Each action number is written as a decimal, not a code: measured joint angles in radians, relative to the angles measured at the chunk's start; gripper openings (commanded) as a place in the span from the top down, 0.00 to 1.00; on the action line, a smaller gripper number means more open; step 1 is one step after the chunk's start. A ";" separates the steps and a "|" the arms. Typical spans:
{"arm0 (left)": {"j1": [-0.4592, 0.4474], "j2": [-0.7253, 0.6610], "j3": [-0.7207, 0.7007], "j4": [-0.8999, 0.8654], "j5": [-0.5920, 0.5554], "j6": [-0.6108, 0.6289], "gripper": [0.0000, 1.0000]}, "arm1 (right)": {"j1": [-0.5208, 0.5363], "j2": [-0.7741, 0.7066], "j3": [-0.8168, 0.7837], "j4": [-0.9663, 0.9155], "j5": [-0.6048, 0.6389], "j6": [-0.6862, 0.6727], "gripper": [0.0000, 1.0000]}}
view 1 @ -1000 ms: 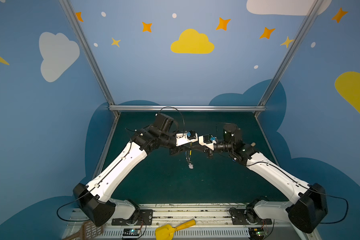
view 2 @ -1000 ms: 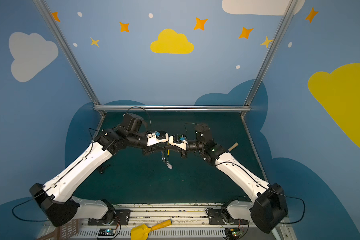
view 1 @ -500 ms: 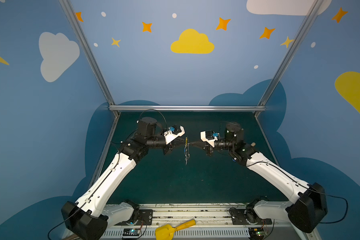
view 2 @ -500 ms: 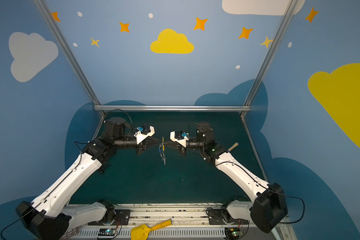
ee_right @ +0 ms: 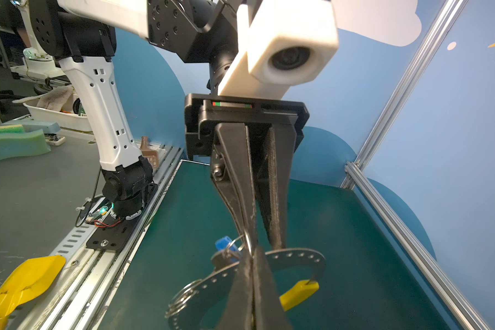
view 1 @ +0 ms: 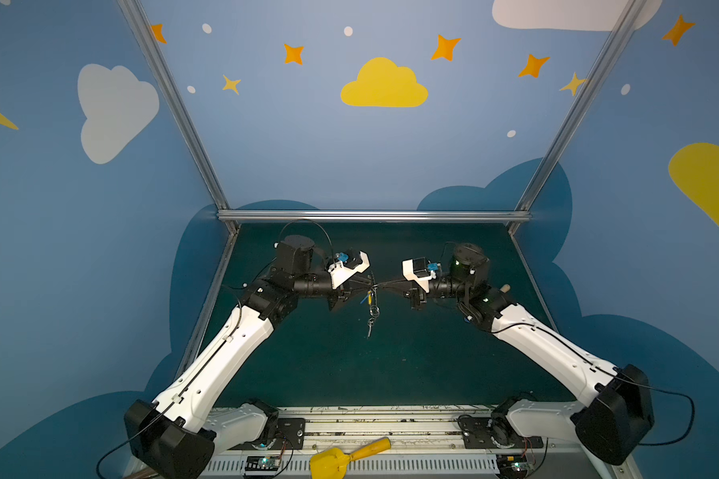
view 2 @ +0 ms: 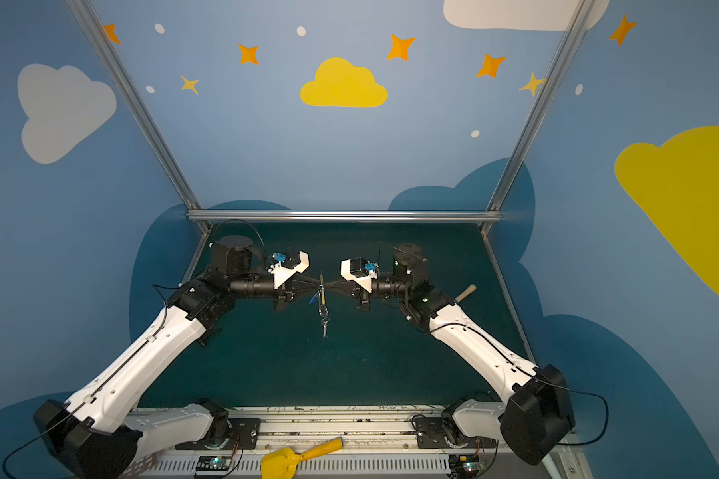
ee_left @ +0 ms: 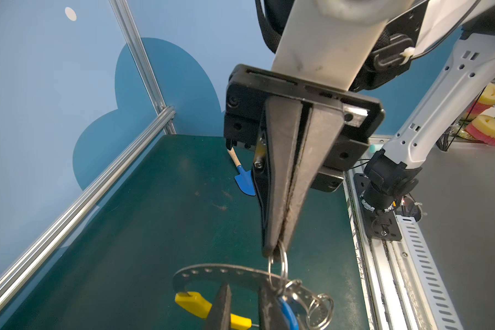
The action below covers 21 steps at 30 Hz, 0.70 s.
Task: Attach keys to a key ring
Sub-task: Insert the key into the keyring.
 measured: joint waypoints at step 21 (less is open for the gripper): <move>-0.014 -0.164 -0.229 0.147 -0.169 -0.073 0.47 | 0.000 -0.011 -0.020 0.031 0.080 0.053 1.00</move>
